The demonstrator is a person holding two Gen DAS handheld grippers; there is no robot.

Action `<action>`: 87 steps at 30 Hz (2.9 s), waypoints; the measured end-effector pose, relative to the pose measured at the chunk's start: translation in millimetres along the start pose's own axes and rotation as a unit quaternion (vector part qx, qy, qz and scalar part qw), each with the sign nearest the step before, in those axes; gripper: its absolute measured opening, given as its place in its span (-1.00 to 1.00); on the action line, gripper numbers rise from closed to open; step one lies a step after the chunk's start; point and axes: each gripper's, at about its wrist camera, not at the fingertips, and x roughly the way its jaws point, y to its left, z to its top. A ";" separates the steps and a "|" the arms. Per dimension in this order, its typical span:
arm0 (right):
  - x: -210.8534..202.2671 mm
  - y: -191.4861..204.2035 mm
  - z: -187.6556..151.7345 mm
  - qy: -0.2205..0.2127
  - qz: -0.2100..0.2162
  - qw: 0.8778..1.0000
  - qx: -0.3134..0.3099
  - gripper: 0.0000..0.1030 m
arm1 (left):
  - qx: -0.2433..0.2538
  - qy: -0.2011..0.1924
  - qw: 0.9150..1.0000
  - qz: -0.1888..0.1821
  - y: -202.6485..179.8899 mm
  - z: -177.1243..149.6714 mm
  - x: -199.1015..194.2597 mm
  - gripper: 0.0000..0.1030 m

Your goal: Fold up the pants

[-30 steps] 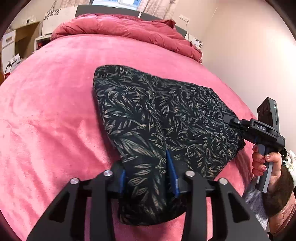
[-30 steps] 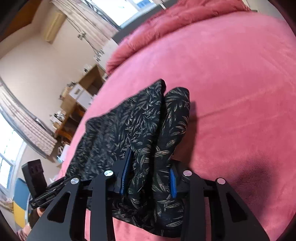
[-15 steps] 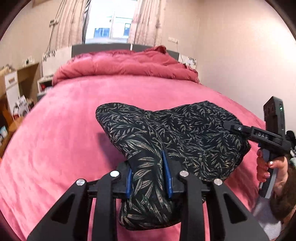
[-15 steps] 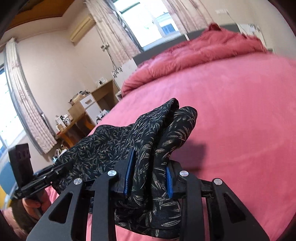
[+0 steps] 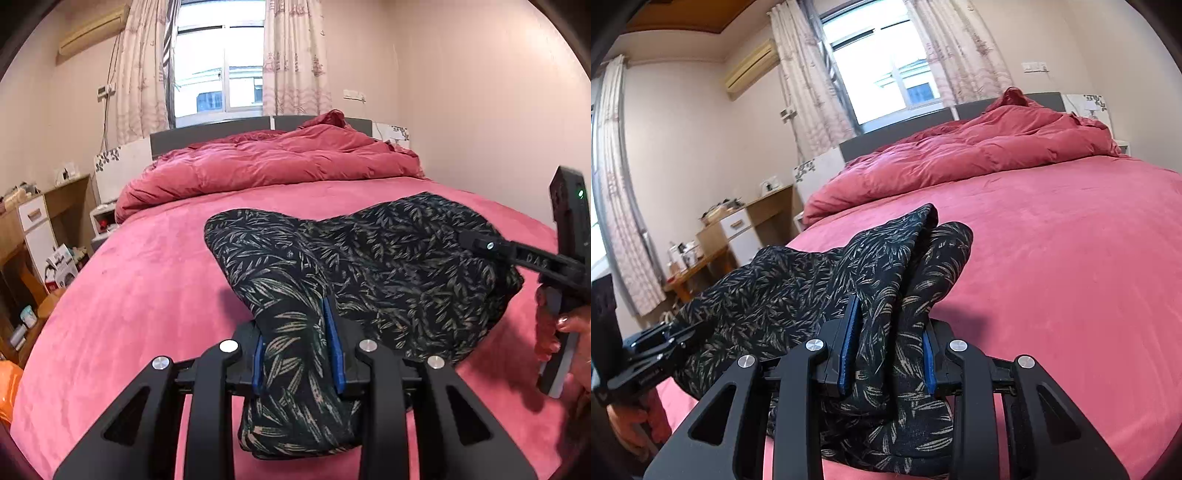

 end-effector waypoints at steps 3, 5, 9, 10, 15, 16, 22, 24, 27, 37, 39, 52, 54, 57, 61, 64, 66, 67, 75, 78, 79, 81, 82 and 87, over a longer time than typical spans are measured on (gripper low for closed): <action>23.8 -10.0 3.0 0.007 -0.013 1.000 -0.001 -0.44 | -0.007 0.020 1.000 0.013 1.5 -6.1 30.0 -0.47; 46.3 -17.9 -0.1 0.036 -0.029 0.999 0.005 -0.41 | -0.027 0.056 0.998 0.016 6.0 -14.4 53.9 -0.42; 80.3 -47.0 -16.9 0.126 -0.074 0.987 0.058 0.20 | -0.087 0.088 0.992 0.014 21.7 -33.9 69.7 -0.13; 77.4 -56.4 -16.8 0.123 -0.069 0.986 0.085 0.25 | -0.097 0.086 0.991 0.008 25.5 -35.7 67.4 -0.04; 62.9 -54.9 -20.5 0.127 -0.080 0.984 0.095 0.34 | -0.103 0.094 0.990 0.001 27.2 -46.5 50.5 0.24; 56.0 -50.7 -21.9 0.129 -0.088 0.983 0.093 0.34 | -0.104 0.094 0.990 0.000 29.3 -49.0 47.6 0.28; 23.2 -40.8 -25.8 0.129 -0.133 0.979 0.083 0.41 | -0.132 0.095 0.987 -0.005 34.7 -55.2 42.6 0.47; 19.8 -49.5 -30.0 0.128 -0.157 0.975 0.088 0.41 | -0.131 0.108 0.985 0.003 35.4 -61.3 47.5 0.54; 24.7 -69.9 -38.4 0.132 -0.183 0.967 0.118 0.41 | -0.140 0.116 0.983 0.010 35.4 -67.7 51.7 0.62; -7.9 -27.4 -35.0 0.092 -0.194 0.975 0.048 0.54 | -0.164 0.111 0.979 0.041 27.6 -73.0 17.5 0.96; -15.2 -11.2 -40.6 0.088 -0.196 0.976 0.023 0.57 | -0.150 0.128 0.979 0.051 18.6 -78.0 12.8 0.96; -64.5 76.8 -85.3 0.074 -0.177 0.980 -0.056 0.93 | -0.082 0.078 0.981 0.156 -29.4 -84.4 -60.8 0.96; -67.5 82.2 -89.4 0.076 -0.179 0.979 -0.058 0.93 | -0.078 0.069 0.982 0.157 -35.0 -87.7 -74.5 0.96; -70.3 88.1 -95.4 0.081 -0.183 0.978 -0.060 0.93 | -0.072 0.070 0.979 0.177 -39.7 -92.5 -86.4 0.97; -76.2 95.5 -99.9 0.075 -0.182 0.978 -0.066 0.93 | -0.079 0.075 0.980 0.169 -39.1 -96.2 -94.2 0.97; -78.3 97.7 -100.1 0.070 -0.177 0.980 -0.063 0.93 | -0.088 0.080 0.979 0.165 -35.7 -95.6 -96.1 0.97; -79.8 98.3 -99.5 0.065 -0.175 0.981 -0.061 0.93 | -0.092 0.082 0.979 0.164 -35.2 -95.0 -95.6 0.97; -80.0 97.8 -98.8 0.064 -0.174 0.981 -0.061 0.93 | -0.093 0.083 0.979 0.164 -34.7 -94.7 -95.5 0.97; -79.0 100.1 -98.7 0.066 -0.168 0.982 -0.060 0.93 | -0.098 0.082 0.979 0.162 -35.4 -89.5 -94.0 0.97; -79.0 100.1 -98.6 0.066 -0.168 0.982 -0.059 0.93 | -0.101 0.084 0.978 0.162 -35.2 -88.8 -93.6 0.96; -78.7 100.5 -99.0 0.066 -0.169 0.982 -0.058 0.93 | -0.102 0.084 0.978 0.162 -34.5 -88.6 -93.5 0.97; -78.3 100.5 -99.0 0.066 -0.172 0.981 -0.057 0.93 | -0.102 0.086 0.978 0.162 -33.7 -88.4 -93.6 0.97; -77.9 99.4 -98.6 0.067 -0.173 0.981 -0.056 0.93 | -0.102 0.087 0.978 0.162 -33.2 -88.2 -93.3 0.97; -76.2 96.4 -98.2 0.069 -0.171 0.982 -0.048 0.93 | -0.106 0.092 0.977 0.163 -31.4 -86.9 -91.4 0.97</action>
